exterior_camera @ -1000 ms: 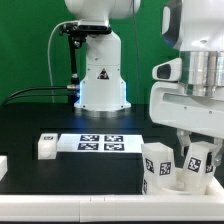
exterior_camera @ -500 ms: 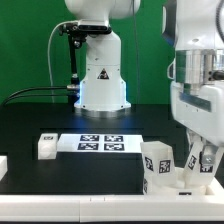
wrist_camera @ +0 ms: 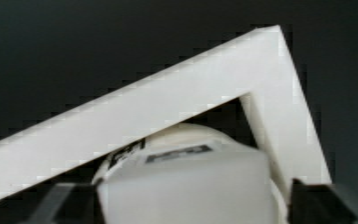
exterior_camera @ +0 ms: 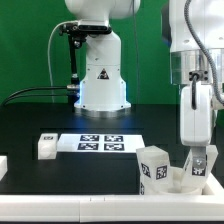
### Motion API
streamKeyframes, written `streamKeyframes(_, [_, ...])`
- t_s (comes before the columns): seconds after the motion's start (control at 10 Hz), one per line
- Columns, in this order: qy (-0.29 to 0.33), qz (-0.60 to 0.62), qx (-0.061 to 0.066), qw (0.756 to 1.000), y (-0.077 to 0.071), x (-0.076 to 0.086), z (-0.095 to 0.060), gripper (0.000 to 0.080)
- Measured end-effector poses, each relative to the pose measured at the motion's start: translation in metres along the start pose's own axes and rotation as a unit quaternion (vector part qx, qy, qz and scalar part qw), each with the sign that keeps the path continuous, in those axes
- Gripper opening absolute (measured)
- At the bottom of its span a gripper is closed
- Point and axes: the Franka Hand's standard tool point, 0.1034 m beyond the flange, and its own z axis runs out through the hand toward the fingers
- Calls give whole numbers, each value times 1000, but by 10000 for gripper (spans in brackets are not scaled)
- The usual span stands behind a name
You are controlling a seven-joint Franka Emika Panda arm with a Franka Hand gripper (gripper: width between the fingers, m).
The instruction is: Assemble stool
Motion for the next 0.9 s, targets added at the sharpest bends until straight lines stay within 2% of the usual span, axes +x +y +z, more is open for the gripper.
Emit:
streamKeyframes(0.1, [0,-23,0,1000,0,0,-1,547])
streamKeyframes(0.2, [-4,-58,2,998,-3,-1,-6,631])
streamKeyframes(0.3, [-12,-105,9,994,-9,-4,-16,644])
streamKeyframes(0.4, [-19,-190,13,982,-12,-8,-27,644])
streamKeyframes(0.6, [-27,-345,5,938,-11,-16,-39,649])
streamKeyframes(0.7, [-21,-378,8,926,-4,-17,-33,649])
streamKeyframes(0.9, [-19,-439,9,898,-6,-14,-33,649])
